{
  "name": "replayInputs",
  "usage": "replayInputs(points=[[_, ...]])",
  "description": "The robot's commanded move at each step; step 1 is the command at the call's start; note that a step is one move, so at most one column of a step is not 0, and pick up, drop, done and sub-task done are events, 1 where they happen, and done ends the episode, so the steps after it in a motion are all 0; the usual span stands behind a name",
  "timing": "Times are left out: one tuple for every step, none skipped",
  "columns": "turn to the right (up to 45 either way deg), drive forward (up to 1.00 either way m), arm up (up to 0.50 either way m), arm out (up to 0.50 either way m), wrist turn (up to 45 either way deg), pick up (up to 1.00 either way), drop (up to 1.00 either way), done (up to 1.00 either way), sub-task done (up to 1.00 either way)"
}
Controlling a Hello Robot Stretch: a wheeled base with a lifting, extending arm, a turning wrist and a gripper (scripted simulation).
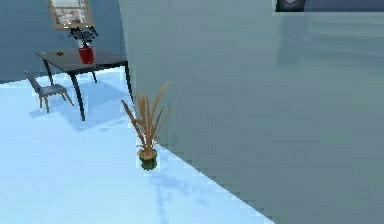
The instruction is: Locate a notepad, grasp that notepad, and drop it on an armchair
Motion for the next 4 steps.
replayInputs(points=[[0.0,0.0,0.0,0.0,30.0,0.0,0.0,0.0,0.0],[0.0,0.0,-0.26,0.0,0.0,0.0,0.0,0.0,0.0],[0.0,0.0,0.0,0.0,0.0,1.0,0.0,0.0,0.0],[0.0,0.0,0.1,0.0,0.0,0.0,0.0,0.0,0.0]])
